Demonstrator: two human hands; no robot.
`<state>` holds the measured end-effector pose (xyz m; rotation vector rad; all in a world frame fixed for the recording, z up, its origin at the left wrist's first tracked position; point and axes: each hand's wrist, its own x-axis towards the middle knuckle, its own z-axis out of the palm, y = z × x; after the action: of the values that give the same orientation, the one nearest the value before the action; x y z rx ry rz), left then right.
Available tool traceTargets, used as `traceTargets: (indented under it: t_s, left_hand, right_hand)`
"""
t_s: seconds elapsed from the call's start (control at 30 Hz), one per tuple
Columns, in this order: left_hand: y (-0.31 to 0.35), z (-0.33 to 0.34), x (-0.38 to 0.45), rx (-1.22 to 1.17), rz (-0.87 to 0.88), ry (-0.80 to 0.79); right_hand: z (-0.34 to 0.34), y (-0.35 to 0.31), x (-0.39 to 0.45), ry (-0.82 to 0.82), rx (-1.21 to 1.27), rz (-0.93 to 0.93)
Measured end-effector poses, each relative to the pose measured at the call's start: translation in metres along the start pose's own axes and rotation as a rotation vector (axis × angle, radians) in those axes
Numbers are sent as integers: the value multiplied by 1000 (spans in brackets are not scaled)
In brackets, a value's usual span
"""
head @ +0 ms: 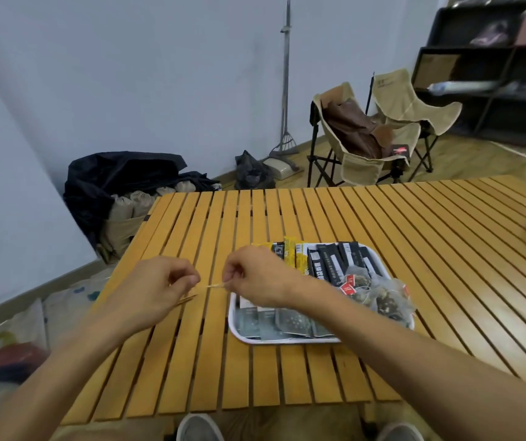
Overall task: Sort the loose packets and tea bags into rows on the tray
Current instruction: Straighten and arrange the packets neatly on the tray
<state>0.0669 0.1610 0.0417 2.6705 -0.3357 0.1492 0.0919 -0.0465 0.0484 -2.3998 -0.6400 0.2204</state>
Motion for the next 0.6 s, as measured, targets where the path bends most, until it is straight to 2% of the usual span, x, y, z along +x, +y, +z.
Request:
traceTargets:
  t_s: [0.1, 0.23, 0.37, 0.6]
  left_hand:
    - [29, 10, 12, -81, 50, -2]
    - [60, 34, 26, -184, 80, -83]
    - [77, 67, 32, -95, 101, -181]
    - [77, 96, 36, 66, 138, -41]
  right_hand:
    - [-30, 22, -21, 62, 43, 49]
    - [-49, 58, -50, 93, 71, 126]
    - [-44, 86, -67, 51, 11, 224]
    - [-33, 102, -61, 134, -172, 247]
